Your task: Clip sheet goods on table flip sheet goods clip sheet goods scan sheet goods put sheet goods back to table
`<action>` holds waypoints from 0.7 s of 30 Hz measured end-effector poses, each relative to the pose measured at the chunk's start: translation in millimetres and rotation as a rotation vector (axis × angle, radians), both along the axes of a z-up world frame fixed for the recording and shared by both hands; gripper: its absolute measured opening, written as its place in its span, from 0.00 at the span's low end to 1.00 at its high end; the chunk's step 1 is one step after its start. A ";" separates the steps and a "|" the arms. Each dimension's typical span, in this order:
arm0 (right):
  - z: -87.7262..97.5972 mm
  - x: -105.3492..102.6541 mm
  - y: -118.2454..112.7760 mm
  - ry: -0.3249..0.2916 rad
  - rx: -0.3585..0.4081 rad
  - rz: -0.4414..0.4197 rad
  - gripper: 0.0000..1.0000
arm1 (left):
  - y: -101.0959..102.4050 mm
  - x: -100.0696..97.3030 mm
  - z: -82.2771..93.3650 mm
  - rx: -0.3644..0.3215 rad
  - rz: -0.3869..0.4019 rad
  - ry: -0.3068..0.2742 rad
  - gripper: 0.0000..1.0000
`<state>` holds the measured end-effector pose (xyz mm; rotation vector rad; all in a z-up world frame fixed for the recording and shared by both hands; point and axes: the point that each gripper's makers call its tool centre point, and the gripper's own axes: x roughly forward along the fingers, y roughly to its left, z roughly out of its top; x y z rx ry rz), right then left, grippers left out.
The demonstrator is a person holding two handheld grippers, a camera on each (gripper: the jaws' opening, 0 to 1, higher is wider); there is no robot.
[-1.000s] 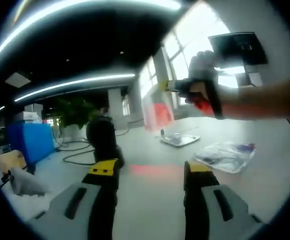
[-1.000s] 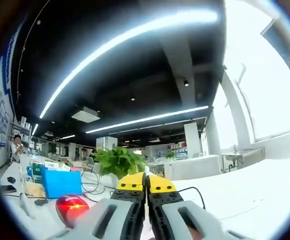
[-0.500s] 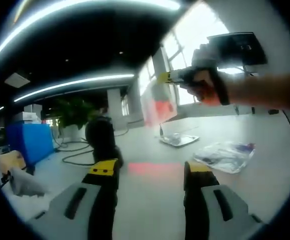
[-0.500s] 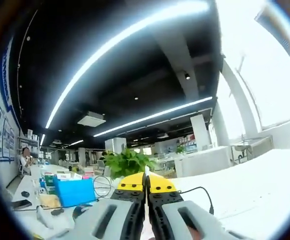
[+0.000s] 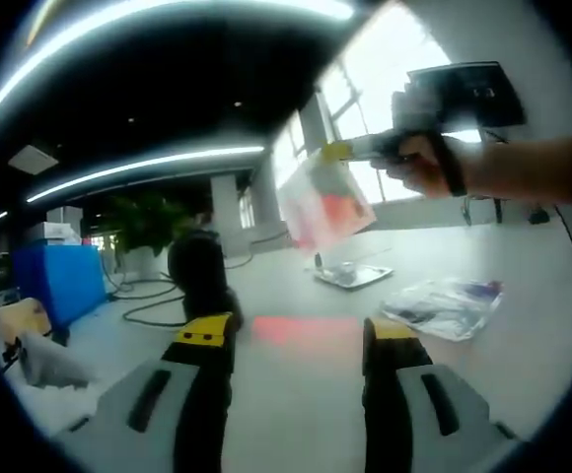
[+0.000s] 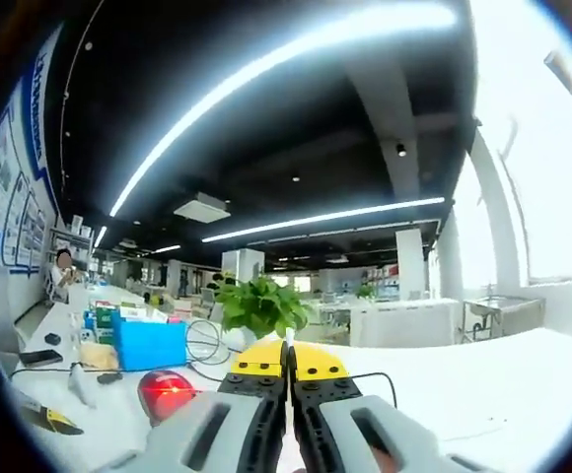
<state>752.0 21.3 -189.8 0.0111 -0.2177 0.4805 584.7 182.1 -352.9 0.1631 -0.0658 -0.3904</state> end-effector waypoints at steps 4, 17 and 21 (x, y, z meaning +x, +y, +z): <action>-1.4 1.7 -2.6 -0.010 -0.045 0.005 0.00 | 1.0 0.3 -0.3 0.001 0.003 0.002 0.44; -8.3 -5.6 -10.7 -0.070 -0.202 0.043 0.00 | 0.4 1.0 -1.0 0.012 0.005 0.002 0.44; -10.3 -16.4 -6.9 -0.081 -0.187 0.081 0.00 | 0.5 2.3 -1.5 0.016 0.006 0.003 0.44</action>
